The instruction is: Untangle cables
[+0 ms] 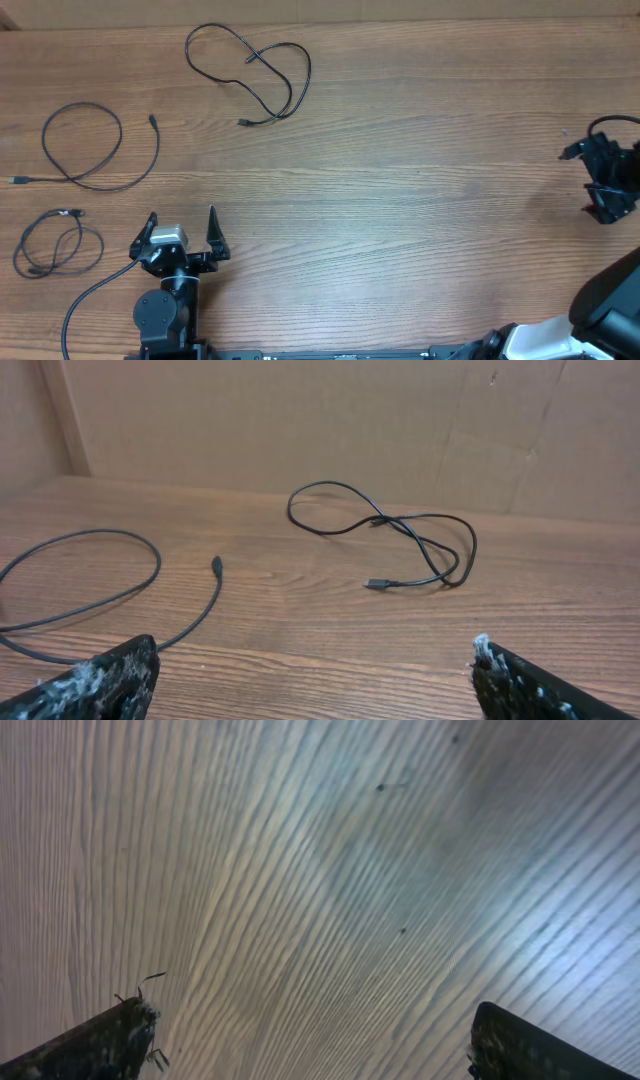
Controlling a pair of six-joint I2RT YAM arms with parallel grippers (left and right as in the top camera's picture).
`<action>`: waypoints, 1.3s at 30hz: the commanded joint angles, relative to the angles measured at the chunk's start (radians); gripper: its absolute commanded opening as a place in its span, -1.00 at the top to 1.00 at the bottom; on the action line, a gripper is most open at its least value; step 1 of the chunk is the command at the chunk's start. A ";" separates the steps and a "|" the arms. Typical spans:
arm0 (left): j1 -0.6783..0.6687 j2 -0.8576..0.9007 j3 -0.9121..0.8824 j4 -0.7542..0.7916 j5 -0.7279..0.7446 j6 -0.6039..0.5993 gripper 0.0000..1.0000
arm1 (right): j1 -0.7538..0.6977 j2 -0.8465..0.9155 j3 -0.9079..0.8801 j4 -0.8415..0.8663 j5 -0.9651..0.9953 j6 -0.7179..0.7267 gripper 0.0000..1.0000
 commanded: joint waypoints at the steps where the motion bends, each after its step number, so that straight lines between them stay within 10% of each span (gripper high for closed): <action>1: -0.006 -0.009 -0.003 -0.003 0.004 0.019 -0.99 | 0.076 -0.036 0.023 0.003 -0.002 0.004 -1.00; 17: -0.006 -0.009 -0.003 -0.003 0.004 0.019 -0.99 | 0.512 -0.286 0.023 0.049 -0.002 0.004 -1.00; 39: -0.006 -0.009 -0.003 -0.002 0.004 0.019 -0.99 | 0.551 -1.003 -0.065 0.000 0.130 -0.169 -1.00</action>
